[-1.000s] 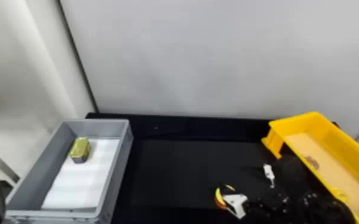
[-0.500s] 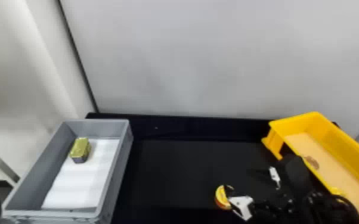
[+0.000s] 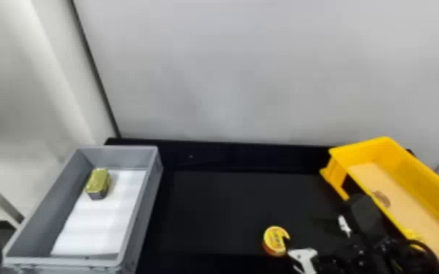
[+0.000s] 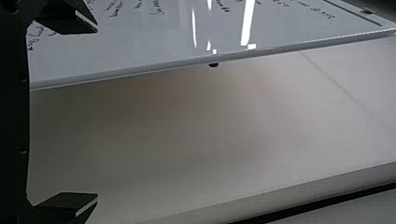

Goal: Pick up the round yellow can and place it in the yellow rectangular box

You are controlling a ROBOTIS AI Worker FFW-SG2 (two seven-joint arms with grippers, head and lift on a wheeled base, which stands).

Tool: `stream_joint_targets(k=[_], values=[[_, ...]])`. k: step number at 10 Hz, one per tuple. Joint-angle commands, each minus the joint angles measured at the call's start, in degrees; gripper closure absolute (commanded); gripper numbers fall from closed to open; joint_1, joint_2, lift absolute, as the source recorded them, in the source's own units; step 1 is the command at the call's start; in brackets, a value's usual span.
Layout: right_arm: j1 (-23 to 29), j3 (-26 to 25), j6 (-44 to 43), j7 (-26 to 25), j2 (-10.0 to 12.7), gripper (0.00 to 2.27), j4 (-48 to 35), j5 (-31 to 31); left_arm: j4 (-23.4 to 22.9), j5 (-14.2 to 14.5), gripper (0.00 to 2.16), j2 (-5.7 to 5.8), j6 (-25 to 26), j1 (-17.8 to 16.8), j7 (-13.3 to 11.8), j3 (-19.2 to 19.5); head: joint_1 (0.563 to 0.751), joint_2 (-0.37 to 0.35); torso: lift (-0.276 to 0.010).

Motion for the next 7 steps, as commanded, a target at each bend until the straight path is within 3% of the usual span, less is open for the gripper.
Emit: stream_joint_targets(k=[1, 7], values=[[-1.08, 0.99, 0.85, 0.14, 0.19, 0.29, 1.01, -0.02, 0.1, 0.0, 0.02, -0.15, 0.0, -0.14, 0.07, -0.54, 0.694, 0.014, -0.061], [-2.48, 0.9, -0.12, 0.23, -0.16, 0.29, 4.0, 0.33, 0.54, 0.0, 0.02, -0.15, 0.0, -0.5, 0.51, -1.42, 0.694, 0.014, -0.061]])
